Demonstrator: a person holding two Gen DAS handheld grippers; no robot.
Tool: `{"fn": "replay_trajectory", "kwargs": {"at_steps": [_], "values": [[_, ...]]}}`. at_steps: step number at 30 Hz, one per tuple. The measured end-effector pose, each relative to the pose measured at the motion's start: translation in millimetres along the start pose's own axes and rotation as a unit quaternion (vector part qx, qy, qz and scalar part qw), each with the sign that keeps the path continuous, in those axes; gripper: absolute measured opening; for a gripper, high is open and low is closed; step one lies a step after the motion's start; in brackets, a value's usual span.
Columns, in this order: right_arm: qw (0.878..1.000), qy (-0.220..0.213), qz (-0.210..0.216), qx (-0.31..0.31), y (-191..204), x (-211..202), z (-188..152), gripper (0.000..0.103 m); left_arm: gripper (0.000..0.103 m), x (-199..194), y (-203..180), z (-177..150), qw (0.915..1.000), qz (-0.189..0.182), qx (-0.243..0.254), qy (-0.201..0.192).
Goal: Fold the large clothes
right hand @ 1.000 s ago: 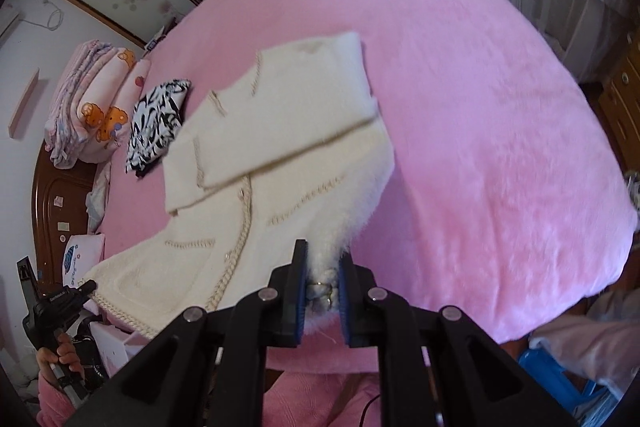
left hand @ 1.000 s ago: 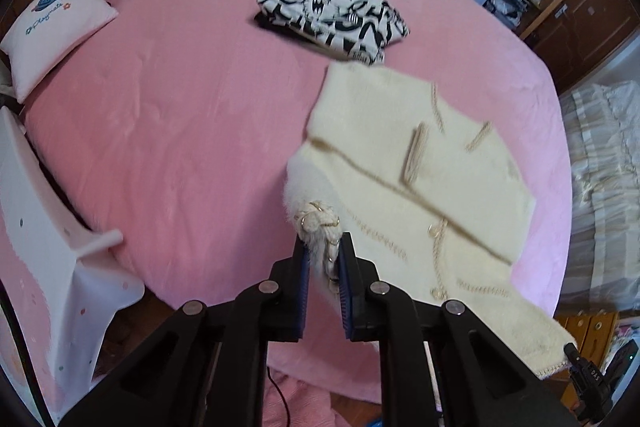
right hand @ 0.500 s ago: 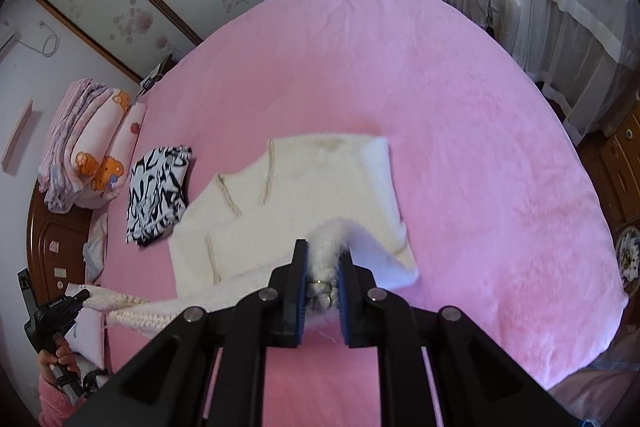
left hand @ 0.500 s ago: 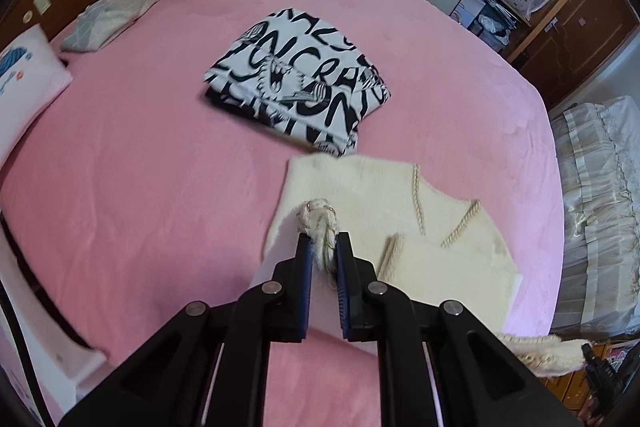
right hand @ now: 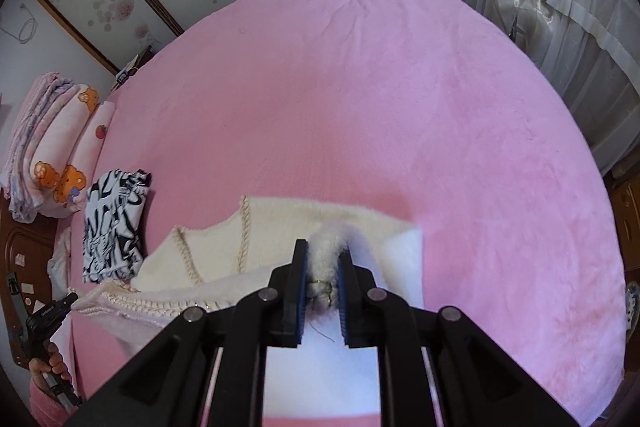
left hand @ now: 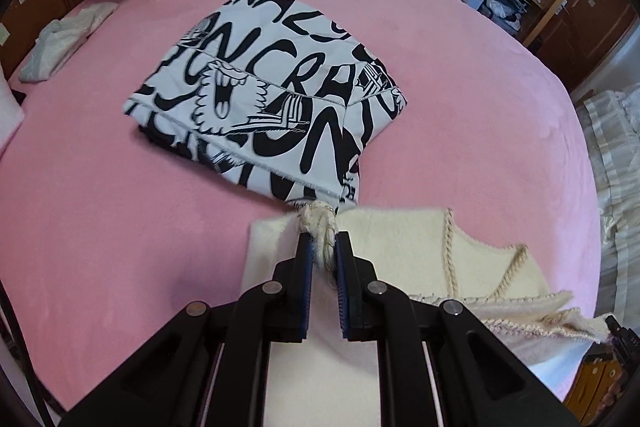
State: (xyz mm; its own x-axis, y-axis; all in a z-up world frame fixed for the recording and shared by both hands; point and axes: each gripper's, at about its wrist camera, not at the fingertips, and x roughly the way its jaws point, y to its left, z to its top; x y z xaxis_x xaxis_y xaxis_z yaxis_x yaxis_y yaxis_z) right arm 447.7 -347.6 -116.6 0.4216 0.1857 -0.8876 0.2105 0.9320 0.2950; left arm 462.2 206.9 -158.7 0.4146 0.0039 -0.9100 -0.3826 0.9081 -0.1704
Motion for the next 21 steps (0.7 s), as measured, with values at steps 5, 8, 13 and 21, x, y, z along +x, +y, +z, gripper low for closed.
{"fn": "replay_trajectory", "kwargs": {"at_steps": [5,8,13,21], "values": [[1.000,0.000,-0.015,0.012,-10,77,7,0.012,0.011,64,-24,-1,0.9985,0.042,0.035,0.000],[0.999,0.021,-0.039,-0.009,-10,115,5,0.016,0.030,91,-35,-3,0.9959,0.068,0.058,0.015],[0.997,0.033,-0.069,-0.016,-10,136,9,0.040,0.056,105,-42,-8,0.9937,0.059,0.081,0.051],[0.996,0.008,-0.080,-0.034,1,101,11,0.060,0.073,79,-37,-12,0.9959,0.029,0.065,0.056]]}}
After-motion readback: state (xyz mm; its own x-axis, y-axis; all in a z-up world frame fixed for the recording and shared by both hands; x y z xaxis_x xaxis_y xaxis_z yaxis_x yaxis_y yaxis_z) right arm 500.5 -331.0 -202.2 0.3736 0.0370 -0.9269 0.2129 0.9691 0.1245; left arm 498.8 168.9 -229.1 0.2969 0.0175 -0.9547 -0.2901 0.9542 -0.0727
